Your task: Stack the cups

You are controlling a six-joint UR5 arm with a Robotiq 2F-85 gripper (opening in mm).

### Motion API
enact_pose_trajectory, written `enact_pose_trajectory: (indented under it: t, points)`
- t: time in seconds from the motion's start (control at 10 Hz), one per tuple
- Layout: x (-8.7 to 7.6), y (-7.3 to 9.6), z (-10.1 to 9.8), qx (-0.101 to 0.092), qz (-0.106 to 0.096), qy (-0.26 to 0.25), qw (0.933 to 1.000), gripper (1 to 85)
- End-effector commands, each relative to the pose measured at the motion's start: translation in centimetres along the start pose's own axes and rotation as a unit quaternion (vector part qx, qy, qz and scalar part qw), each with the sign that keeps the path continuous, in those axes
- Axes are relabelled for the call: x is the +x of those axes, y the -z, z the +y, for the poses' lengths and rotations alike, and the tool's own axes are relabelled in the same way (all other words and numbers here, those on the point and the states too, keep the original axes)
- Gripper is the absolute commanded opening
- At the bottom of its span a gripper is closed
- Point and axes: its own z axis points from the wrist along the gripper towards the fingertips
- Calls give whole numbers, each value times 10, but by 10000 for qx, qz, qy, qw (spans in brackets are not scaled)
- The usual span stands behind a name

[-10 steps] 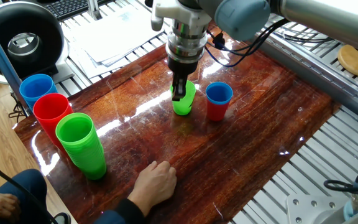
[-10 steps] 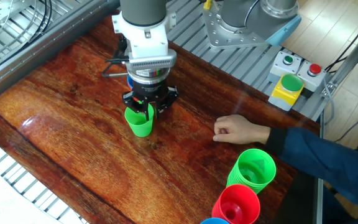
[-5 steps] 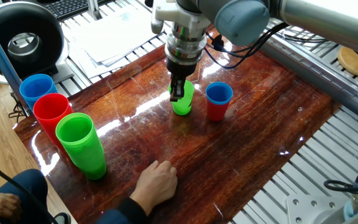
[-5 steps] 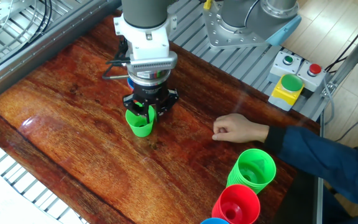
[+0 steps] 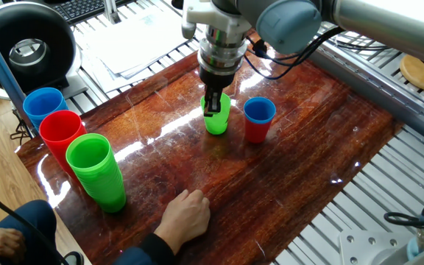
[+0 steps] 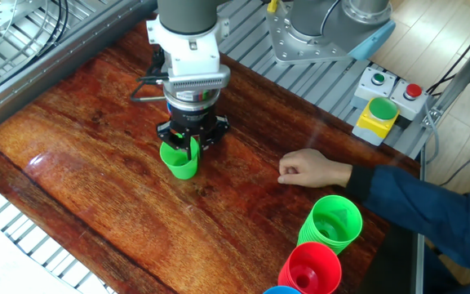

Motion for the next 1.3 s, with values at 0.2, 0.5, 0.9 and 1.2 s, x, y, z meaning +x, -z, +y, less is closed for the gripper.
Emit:
enact_pose_trajectory:
  t: [0.2, 0.5, 0.9, 1.2]
  points:
    - [8, 0, -6, 3, -76, 3, 10000, 240]
    - [11, -3, -6, 62, -21, -238, 9997, 13]
    - [5, 37, -6, 23, 144, -250, 9996, 13]
    - [14, 97, -14, -109, 348, -101, 9993, 13]
